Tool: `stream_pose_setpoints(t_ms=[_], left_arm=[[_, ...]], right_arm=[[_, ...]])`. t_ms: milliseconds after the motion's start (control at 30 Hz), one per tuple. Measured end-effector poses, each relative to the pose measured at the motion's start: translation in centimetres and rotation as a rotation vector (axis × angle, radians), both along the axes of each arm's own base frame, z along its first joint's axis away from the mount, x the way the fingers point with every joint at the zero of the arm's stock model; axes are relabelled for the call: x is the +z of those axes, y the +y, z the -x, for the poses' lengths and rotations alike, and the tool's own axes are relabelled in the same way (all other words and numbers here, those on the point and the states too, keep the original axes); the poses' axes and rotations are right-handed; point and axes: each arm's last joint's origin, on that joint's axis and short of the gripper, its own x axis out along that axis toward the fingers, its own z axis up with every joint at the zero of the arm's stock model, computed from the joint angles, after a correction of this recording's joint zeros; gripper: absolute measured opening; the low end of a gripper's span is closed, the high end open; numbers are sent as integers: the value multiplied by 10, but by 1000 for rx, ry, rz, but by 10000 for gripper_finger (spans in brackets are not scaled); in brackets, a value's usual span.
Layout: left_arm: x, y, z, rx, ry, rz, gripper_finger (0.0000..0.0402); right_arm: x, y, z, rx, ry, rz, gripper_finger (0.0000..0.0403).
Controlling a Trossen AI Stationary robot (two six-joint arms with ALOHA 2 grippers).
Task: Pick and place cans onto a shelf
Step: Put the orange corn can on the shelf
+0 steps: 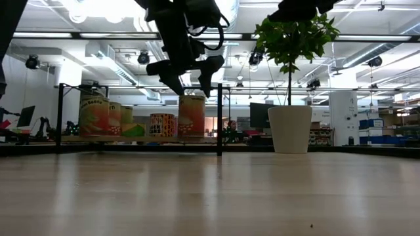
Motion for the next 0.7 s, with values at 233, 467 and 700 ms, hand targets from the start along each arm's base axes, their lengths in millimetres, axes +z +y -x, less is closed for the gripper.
stream_pose_setpoints(t_ms=[233, 467, 700], left_arm=[[3, 0, -2, -32, -8, -20, 339], [27, -9, 9, -113, 43, -48, 339], [52, -53, 19, -554, 223, -138, 329]], right_arm=[[-1, 0, 1, 0, 12, 1, 327], [-1, 0, 1, -3, 10, -7, 327], [-1, 0, 1, -9, 9, -23, 327]])
